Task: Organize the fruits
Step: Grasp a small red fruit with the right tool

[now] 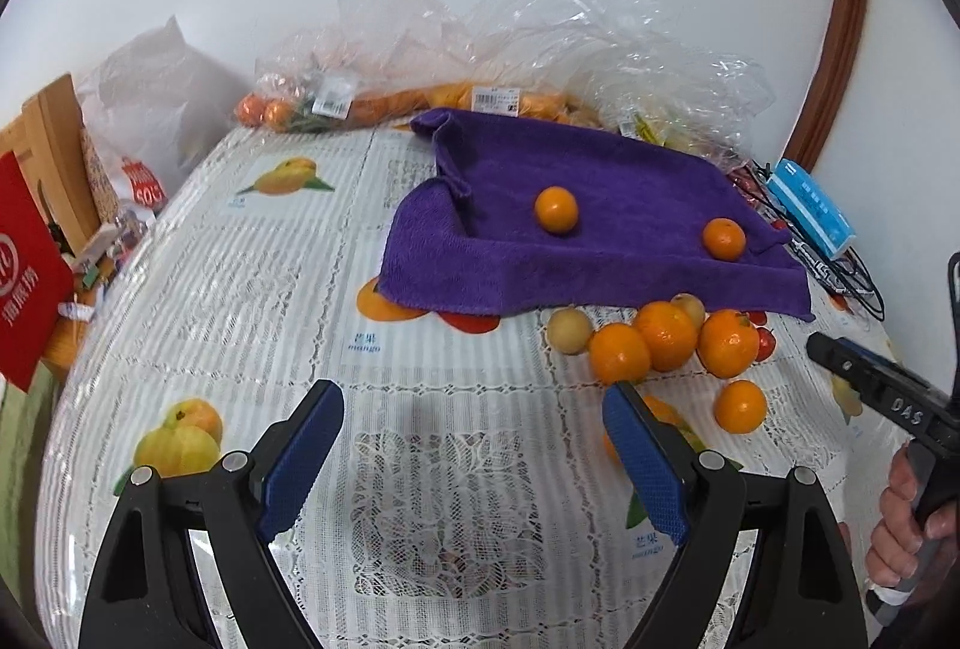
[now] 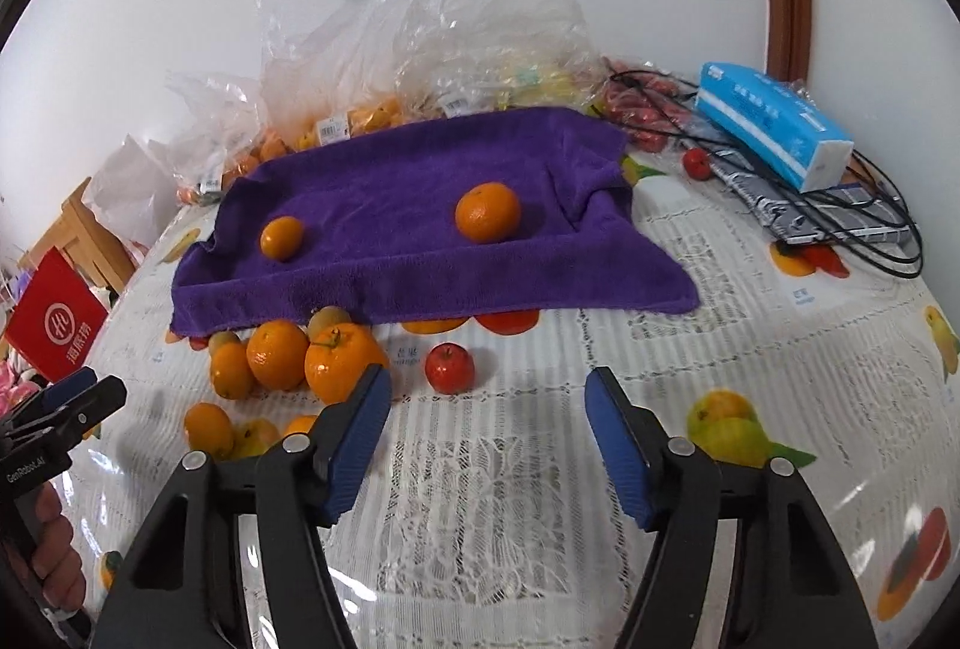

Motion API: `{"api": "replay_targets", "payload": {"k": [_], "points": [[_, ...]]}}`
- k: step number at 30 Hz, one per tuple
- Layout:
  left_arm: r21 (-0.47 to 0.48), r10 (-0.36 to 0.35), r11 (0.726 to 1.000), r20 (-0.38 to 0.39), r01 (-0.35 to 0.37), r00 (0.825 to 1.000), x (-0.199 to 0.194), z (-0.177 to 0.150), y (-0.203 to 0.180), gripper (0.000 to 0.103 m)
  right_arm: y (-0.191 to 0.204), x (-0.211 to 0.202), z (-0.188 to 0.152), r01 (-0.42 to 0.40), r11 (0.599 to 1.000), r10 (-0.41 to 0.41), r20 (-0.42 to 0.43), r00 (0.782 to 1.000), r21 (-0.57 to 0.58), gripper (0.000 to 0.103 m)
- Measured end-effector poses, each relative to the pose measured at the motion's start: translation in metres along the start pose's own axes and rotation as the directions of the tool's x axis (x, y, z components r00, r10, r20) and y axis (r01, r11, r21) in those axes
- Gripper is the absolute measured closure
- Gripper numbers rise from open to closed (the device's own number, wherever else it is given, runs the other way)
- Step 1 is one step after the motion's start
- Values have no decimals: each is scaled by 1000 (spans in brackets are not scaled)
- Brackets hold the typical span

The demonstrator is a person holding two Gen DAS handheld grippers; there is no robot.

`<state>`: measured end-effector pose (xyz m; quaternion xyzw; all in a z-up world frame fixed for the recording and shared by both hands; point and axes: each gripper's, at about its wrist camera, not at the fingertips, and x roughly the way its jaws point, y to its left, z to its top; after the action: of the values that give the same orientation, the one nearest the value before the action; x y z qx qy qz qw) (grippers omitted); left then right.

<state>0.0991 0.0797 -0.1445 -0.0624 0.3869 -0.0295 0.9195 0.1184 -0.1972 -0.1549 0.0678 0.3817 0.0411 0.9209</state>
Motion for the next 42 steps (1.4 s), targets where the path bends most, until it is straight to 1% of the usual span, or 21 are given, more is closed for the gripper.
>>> {"api": "replay_targets", "payload": {"k": [1, 3, 5, 8, 11, 14, 18, 22, 24, 27, 31, 35, 38, 42], "points": [[-6, -7, 1000, -6, 7, 1000, 2, 0, 1, 16, 2, 5, 0, -13, 1000, 13, -11, 1000, -5, 46], [-9, -8, 1000, -12, 8, 1000, 6, 1, 3, 16, 4, 13, -1, -25, 1000, 24, -25, 999, -13, 48], [-10, -2, 1000, -22, 2, 1000, 9, 0, 4, 16, 5, 21, -2, -24, 999, 24, -30, 999, -21, 53], [-9, -2, 1000, -33, 2, 999, 14, 0, 5, 16, 7, 34, -2, -47, 998, 45, -66, 997, -29, 57], [-20, -4, 1000, -37, 3, 999, 18, 0, 8, 16, 7, 42, -2, -45, 998, 42, -70, 997, -39, 59], [-30, -23, 999, -43, 22, 999, 21, 1, 10, 16, 8, 50, -2, -37, 998, 32, -87, 996, -51, 59], [-41, -27, 999, -39, 25, 999, 24, 2, 11, 16, 14, 55, -2, -9, 995, 2, -80, 997, -97, 59], [-53, -46, 998, -32, 44, 998, 24, 4, 13, 16, 19, 60, 1, 14, 992, -24, -83, 996, -128, 59], [-60, -55, 997, -30, 53, 998, 23, 4, 14, 16, 20, 60, 1, 18, 990, -29, -84, 996, -138, 60], [-54, -56, 997, -33, 54, 998, 23, 5, 13, 16, 21, 61, 2, 16, 990, -28, -83, 996, -139, 64], [-58, -64, 996, -40, 62, 997, 22, 3, 10, 16, 17, 61, 4, 3, 993, -13, -84, 996, -120, 78], [-45, -71, 997, -49, 69, 996, 20, -2, 4, 16, 11, 60, 5, -43, 994, 34, -86, 996, -97, 78], [-25, -82, 996, -53, 80, 995, 18, -5, -2, 16, 10, 56, 3, -34, 994, 25, -81, 996, -103, 79], [1, -102, 995, -46, 102, 994, 12, -7, -13, 15, 1, 43, -3, -41, 995, 35, -73, 997, -88, 79]]}}
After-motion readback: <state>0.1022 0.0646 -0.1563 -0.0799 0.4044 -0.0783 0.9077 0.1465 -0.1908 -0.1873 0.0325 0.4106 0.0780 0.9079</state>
